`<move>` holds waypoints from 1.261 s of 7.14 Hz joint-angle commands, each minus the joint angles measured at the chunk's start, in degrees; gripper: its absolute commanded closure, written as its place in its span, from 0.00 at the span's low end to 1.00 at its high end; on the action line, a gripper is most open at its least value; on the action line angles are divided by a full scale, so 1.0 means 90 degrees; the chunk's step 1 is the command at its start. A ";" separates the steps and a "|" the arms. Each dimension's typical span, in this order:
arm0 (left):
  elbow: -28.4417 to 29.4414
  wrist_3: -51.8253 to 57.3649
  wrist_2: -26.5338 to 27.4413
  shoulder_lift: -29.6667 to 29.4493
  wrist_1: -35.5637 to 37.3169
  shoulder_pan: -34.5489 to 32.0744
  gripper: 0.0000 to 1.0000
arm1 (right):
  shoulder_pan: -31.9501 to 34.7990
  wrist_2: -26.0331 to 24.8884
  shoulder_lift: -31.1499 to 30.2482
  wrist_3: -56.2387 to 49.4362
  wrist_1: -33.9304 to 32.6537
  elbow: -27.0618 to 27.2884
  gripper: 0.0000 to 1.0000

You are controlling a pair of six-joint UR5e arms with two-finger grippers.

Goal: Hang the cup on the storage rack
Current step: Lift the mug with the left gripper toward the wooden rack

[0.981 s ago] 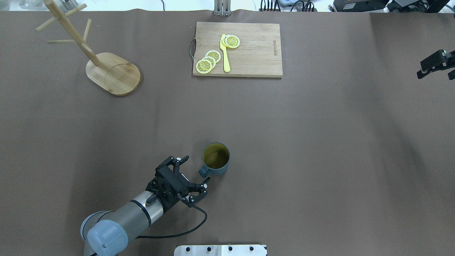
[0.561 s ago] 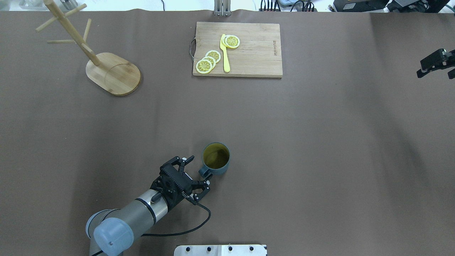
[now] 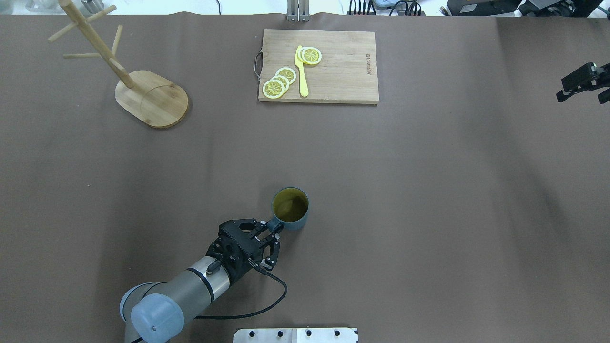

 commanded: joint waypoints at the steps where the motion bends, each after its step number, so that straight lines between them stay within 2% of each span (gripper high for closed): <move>1: -0.0229 -0.0617 -0.0274 0.0034 0.0011 -0.0072 1.00 | 0.0065 0.0001 0.0010 0.0000 0.0000 0.0017 0.00; 4: -0.0631 -0.2831 -0.0431 0.0034 -0.0066 -0.0909 1.00 | 0.0114 -0.0048 -0.0009 0.0000 0.0000 0.0017 0.00; 5: -0.0641 -0.4502 -0.1380 0.0024 -0.0125 -0.1609 1.00 | 0.0114 -0.0029 -0.0019 0.0000 0.0010 0.0007 0.00; 6: -0.0632 -0.5611 -0.2675 -0.0005 -0.0048 -0.2641 1.00 | 0.0182 -0.0019 -0.0038 0.0000 0.0000 0.0007 0.00; 7: -0.0486 -0.6763 -0.3607 -0.0024 0.0001 -0.3502 1.00 | 0.0318 0.0030 -0.0087 -0.0010 0.0000 -0.0002 0.00; 8: -0.0272 -0.8148 -0.4051 -0.0199 0.0011 -0.4052 1.00 | 0.0445 0.0040 -0.0252 -0.0251 0.0010 -0.0022 0.00; 9: -0.0009 -0.9380 -0.4094 -0.0481 -0.0037 -0.4367 1.00 | 0.0562 0.0040 -0.0360 -0.0602 -0.0010 -0.0022 0.00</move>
